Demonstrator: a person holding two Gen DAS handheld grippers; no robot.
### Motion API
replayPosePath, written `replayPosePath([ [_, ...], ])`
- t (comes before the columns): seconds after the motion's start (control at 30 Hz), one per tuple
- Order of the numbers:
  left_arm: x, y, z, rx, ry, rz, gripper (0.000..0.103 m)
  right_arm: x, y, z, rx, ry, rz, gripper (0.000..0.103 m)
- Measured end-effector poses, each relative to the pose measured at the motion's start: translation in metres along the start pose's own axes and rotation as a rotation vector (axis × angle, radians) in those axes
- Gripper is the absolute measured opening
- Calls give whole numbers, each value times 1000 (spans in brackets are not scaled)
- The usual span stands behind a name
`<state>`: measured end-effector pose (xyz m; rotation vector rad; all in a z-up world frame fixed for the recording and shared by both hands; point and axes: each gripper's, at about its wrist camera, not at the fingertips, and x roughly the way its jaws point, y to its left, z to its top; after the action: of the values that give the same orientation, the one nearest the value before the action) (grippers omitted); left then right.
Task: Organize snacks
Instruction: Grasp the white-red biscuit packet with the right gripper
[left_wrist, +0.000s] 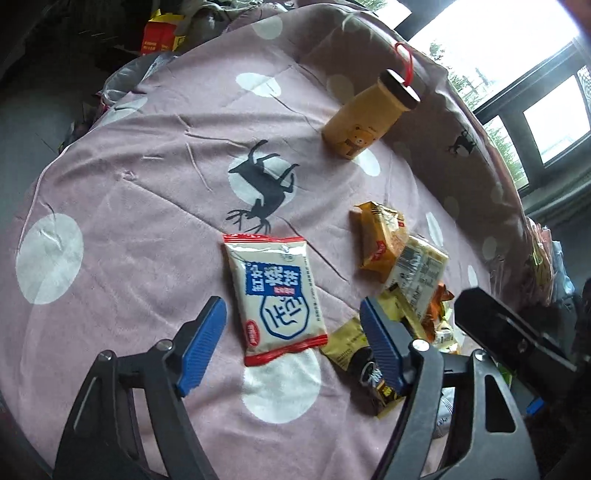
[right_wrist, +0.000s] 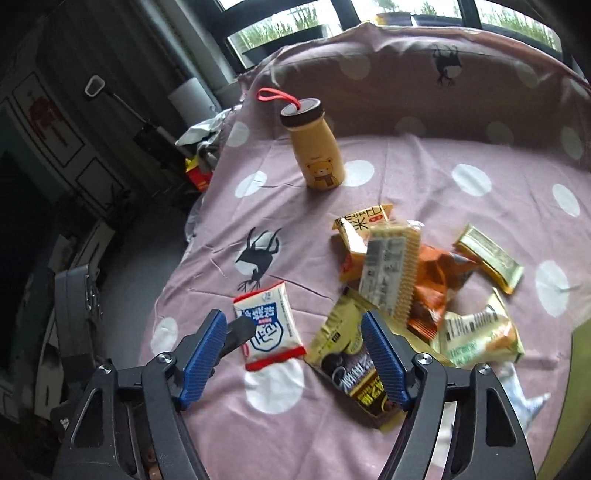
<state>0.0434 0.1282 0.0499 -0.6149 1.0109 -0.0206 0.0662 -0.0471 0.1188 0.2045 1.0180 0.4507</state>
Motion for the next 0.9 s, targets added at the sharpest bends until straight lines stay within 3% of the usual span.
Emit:
replayPosePath([
  [0.1,15,12,0,-46,80,-8,52,33,11,9,-34,82,19,77],
  [0.17,17,14,0,-49,79,-52,48,54,16,12,-36,125,19,77],
  [0.27,19,17,0,-44,84,-51,39,82,18,12,-11,187,65,77],
  [0.47,27,24,2,-39,91,-73,19,123,15,4,7,258,27,68],
  [0.7,28,11,-1,39,53,-26,19,119,2,-3,35,235,30,50],
  [0.9,4,-13,-11,119,-22,-44,19,86,-7,-12,70,157,51,49],
])
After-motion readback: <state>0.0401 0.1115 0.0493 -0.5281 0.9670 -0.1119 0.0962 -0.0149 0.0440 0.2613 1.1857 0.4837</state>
